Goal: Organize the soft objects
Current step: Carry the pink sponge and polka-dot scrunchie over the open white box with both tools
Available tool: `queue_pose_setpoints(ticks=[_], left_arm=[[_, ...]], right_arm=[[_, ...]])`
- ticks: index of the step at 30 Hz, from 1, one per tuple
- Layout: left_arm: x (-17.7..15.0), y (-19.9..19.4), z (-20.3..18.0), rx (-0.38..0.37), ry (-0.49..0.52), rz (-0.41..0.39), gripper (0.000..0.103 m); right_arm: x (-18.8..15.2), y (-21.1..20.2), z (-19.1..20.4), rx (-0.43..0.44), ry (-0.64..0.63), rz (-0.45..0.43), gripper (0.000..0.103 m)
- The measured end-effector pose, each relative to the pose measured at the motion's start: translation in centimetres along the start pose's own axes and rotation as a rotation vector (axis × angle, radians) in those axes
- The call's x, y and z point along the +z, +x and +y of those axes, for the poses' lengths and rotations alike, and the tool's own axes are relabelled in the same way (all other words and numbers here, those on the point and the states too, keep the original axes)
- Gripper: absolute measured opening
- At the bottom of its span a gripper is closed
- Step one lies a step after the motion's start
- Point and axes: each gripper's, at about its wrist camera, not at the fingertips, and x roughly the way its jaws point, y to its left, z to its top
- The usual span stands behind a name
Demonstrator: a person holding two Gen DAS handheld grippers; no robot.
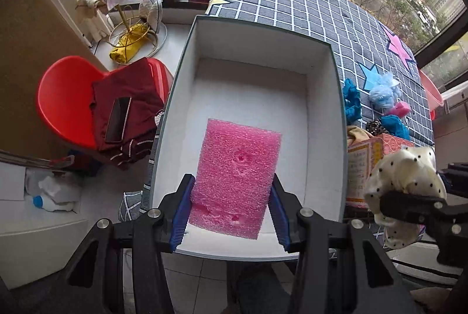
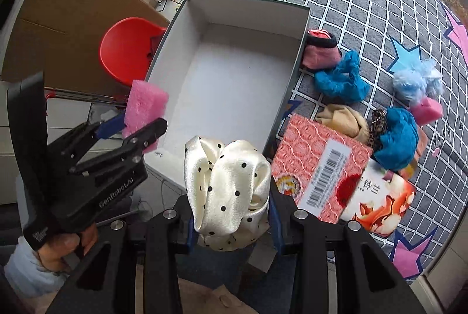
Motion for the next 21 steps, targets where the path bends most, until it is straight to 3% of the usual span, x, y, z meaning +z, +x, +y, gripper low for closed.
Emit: queue_pose_setpoints(ticks=[7,21], left_arm=[[1.1,1.1,0.9,0.010,-0.005,-0.002,0.053],[6.2,4.1,0.5,0.020,0.004,0.016,0.053]], right_arm=[[3.1,1.1,0.1,-0.035,0.047,-0.003,0.039],[9.8,3.1,0.2,-0.068,0.108,-0.029,0.039]])
